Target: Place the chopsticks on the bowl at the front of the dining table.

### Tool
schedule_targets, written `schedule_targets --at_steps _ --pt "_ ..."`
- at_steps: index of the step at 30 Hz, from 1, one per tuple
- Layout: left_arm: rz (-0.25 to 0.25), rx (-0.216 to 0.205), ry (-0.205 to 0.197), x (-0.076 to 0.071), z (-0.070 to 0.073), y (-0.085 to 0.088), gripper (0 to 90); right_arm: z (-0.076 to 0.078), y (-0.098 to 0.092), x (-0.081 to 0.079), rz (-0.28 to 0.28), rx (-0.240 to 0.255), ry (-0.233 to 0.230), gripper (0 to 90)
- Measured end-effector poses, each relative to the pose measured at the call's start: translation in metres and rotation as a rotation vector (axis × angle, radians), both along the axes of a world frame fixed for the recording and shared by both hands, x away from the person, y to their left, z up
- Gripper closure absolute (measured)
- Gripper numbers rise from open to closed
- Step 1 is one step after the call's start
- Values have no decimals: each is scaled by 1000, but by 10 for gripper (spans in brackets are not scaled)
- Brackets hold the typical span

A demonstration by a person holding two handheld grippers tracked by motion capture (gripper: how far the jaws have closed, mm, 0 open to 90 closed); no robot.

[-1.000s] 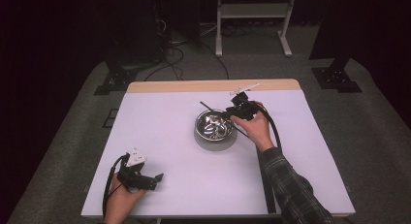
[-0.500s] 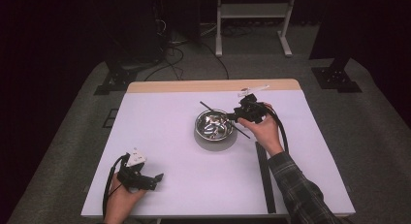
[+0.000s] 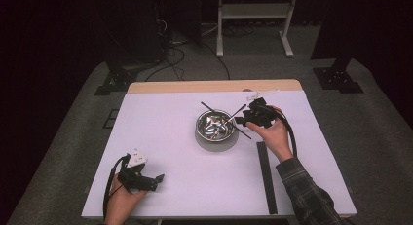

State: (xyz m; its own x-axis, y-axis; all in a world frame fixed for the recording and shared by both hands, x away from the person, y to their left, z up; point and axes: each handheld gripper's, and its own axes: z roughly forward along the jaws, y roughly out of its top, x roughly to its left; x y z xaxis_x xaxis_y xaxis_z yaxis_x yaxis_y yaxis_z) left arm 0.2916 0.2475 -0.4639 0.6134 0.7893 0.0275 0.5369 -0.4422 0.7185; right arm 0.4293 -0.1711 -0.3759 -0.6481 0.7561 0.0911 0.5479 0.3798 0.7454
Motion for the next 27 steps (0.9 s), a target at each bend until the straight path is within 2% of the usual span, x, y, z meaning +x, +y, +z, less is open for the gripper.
schedule_targets --at_steps 14,27 --pt "-1 2 3 0 0 0 0 -4 -22 -16 -32 4 5 470" --pt "-1 4 1 0 0 0 0 -10 -47 -29 -69 -22 12 459"
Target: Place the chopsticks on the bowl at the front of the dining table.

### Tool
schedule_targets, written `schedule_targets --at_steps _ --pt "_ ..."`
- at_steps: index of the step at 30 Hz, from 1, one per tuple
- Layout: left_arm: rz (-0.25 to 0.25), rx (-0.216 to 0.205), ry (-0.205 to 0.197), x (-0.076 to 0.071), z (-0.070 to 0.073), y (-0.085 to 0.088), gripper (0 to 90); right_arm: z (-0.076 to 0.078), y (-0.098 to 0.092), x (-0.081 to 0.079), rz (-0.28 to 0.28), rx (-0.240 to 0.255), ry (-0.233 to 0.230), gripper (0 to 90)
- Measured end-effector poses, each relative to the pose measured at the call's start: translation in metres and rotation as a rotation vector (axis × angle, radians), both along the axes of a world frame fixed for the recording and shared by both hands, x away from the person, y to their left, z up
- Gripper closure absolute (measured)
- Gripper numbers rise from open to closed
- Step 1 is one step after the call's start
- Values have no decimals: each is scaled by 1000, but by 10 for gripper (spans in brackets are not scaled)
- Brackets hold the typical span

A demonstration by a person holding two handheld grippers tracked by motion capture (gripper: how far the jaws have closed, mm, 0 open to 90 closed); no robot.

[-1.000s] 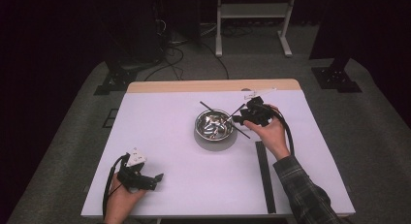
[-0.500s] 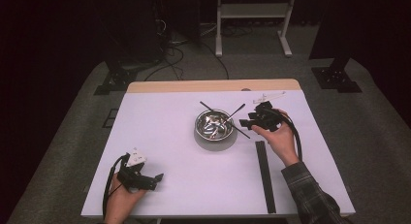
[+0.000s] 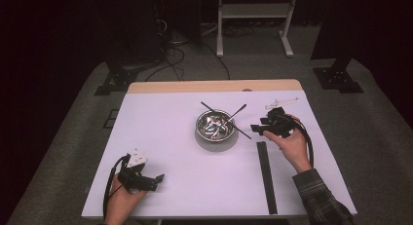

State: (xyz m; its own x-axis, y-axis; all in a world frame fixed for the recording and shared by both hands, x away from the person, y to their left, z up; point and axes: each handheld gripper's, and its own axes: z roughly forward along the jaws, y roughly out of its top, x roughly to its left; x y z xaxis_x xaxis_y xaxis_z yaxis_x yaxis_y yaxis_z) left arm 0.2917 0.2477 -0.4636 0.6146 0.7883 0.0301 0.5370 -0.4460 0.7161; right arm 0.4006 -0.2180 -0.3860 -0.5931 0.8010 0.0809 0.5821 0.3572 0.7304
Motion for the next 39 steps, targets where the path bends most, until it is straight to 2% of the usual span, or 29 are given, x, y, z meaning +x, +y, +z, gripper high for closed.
schedule_targets --at_steps 15,20,32,39 --pt "1 -2 1 0 0 0 0 -11 -28 -19 -40 -18 2 456" --pt "1 -1 1 0 0 0 0 -16 -32 -23 -50 -26 9 454" --pt "2 -5 1 0 0 0 0 -28 -35 -21 -70 -43 31 454" --pt "1 -2 0 0 0 0 0 -41 -36 -15 -82 -72 72 452"
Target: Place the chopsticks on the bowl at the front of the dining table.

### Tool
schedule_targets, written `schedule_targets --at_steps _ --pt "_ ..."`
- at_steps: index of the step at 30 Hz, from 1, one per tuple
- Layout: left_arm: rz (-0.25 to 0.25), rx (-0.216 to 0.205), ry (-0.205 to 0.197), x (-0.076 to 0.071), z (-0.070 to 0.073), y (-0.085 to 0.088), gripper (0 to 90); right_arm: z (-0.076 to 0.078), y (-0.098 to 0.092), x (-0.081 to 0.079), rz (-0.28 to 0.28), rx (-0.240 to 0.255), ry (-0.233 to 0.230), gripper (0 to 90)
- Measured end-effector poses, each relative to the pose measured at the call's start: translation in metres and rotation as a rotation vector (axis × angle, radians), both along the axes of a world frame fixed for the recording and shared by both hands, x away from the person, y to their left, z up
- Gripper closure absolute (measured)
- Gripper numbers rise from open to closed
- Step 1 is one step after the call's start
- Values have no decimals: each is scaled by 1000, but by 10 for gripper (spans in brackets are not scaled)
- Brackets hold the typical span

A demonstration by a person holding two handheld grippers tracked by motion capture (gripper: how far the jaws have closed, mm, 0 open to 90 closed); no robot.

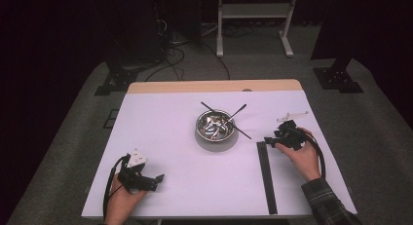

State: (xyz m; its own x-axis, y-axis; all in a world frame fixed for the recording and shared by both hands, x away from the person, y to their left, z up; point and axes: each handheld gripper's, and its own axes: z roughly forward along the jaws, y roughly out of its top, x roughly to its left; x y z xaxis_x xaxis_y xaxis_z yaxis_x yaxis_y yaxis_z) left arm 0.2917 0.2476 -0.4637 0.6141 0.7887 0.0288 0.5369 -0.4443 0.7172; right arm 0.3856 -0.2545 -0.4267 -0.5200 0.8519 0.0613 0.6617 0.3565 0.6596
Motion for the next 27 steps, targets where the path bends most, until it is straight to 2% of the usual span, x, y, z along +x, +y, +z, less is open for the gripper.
schedule_targets --at_steps 3,12,27 --pt "2 -2 1 0 0 0 0 -5 2 2 4 -10 21 453" --pt "0 0 0 0 0 0 0 -11 4 5 8 -24 42 453" --pt "0 -1 1 0 0 0 0 -15 6 6 12 -37 53 454"
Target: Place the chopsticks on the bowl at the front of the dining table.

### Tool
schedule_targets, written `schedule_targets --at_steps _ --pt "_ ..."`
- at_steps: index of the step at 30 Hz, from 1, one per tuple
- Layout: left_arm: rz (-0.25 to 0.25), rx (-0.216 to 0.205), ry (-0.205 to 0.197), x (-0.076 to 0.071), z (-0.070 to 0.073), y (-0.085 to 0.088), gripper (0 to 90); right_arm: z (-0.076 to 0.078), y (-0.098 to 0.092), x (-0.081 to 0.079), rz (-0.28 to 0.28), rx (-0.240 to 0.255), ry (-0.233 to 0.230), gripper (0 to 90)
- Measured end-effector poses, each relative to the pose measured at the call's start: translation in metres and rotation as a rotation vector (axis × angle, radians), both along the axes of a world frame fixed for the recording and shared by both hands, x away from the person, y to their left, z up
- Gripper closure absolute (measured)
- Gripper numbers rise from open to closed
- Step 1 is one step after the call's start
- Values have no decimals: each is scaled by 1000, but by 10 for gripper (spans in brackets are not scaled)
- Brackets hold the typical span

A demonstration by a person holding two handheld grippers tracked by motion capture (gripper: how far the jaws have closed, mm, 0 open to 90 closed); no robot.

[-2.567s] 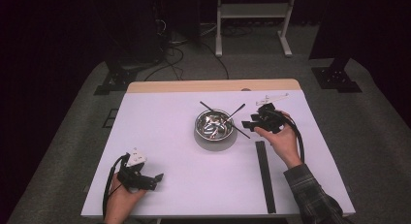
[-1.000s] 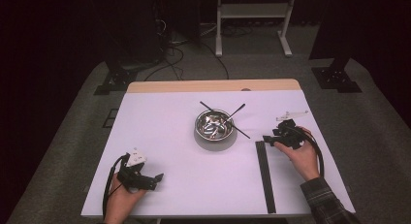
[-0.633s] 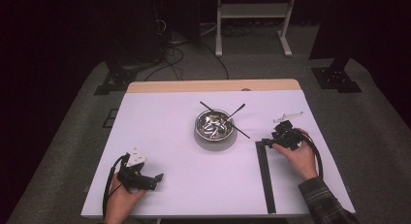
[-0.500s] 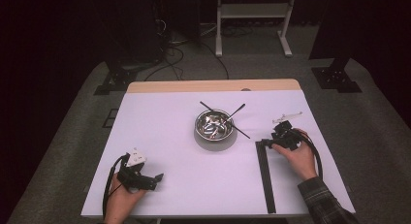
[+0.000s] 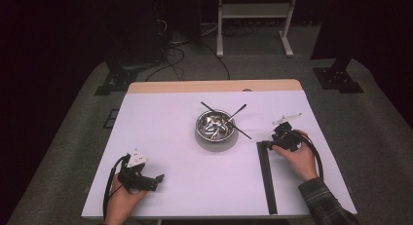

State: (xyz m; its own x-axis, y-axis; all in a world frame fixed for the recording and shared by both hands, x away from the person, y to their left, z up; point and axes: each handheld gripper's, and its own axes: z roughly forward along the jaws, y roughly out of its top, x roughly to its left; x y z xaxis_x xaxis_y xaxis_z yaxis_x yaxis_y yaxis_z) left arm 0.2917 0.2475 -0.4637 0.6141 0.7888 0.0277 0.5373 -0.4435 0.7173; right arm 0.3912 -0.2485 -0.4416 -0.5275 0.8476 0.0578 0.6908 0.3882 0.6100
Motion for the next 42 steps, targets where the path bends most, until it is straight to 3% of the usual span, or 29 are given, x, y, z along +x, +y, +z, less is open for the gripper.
schedule_targets --at_steps 18,42 --pt "-1 1 -1 0 0 0 0 -2 -1 -4 1 -15 2 452" --pt "0 1 -1 0 0 0 0 -3 0 -28 23 -23 -4 447"
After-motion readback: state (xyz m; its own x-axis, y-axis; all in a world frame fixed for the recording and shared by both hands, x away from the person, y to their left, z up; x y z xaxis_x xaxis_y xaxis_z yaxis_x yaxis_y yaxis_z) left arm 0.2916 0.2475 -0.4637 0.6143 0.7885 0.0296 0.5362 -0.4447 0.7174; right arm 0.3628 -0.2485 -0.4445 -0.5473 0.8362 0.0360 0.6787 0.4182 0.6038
